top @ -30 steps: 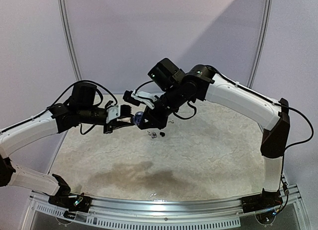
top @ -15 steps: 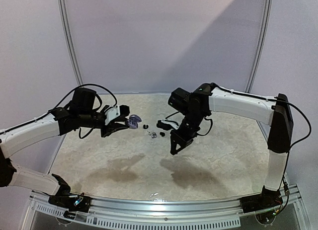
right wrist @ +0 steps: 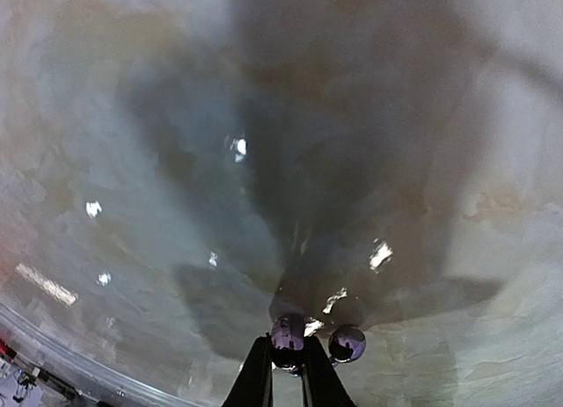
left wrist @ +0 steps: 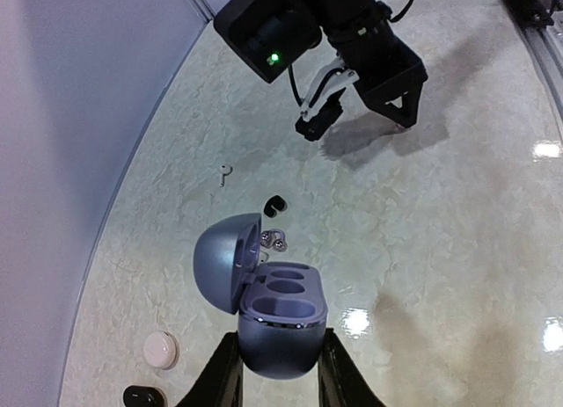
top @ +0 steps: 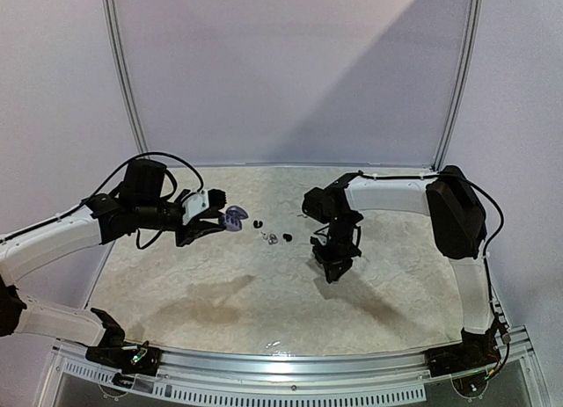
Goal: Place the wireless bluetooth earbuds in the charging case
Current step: Adjust the left earbud at the center of the board.
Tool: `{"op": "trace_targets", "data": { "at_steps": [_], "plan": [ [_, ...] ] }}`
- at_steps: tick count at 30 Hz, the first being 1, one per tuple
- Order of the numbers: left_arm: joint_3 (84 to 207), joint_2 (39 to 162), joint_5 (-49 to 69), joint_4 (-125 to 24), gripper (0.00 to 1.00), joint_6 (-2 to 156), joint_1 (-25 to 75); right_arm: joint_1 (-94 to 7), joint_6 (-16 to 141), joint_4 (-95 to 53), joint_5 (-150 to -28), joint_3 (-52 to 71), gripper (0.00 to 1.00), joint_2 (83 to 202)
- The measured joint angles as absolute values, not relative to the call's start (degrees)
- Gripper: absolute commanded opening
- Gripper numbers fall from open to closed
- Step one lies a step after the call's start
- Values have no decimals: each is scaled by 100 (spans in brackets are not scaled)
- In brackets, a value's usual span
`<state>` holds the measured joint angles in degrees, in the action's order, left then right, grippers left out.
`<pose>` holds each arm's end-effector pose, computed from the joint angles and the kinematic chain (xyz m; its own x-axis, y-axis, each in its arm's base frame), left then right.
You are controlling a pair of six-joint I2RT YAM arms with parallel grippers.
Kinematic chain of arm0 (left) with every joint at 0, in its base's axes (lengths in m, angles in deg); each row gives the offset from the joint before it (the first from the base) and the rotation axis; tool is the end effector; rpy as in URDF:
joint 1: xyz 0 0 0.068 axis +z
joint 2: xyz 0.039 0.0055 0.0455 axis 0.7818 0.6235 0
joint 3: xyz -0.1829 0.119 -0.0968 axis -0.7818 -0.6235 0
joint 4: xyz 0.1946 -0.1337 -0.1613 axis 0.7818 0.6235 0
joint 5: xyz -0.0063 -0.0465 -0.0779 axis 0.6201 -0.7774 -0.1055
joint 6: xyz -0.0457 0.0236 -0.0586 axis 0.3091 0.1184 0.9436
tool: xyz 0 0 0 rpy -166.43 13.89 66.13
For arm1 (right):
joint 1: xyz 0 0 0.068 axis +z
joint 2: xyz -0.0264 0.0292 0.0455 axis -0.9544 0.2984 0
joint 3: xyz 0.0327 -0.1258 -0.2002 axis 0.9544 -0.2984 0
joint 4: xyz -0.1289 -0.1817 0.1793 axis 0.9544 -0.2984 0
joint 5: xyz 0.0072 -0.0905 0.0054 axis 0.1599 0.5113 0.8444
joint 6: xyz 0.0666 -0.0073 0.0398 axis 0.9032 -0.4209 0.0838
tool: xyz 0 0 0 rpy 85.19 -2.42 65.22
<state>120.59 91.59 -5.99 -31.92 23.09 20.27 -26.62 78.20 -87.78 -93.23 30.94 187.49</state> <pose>0.2552 -0.1865 0.2140 0.1425 0.6260 -0.7667 0.8944 0.2503 0.3706 0.2710 0.3012 0.0793 -0.9010 -0.3905 0.1892 -0.3667 0.9183 0.1490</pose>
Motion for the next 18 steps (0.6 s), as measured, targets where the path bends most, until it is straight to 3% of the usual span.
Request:
{"op": "trace_targets", "data": {
  "at_steps": [7, 18],
  "plan": [
    [11965, 9115, -597, -3216, 0, 2235, 2031, -2659, 8540, -8524, -8896, 3265, 26, 18875],
    [11908, 9091, -595, -3236, 0, 2108, 2031, -2655, 8649, -8305, -8730, 3486, 33, 18886]
  ]
}}
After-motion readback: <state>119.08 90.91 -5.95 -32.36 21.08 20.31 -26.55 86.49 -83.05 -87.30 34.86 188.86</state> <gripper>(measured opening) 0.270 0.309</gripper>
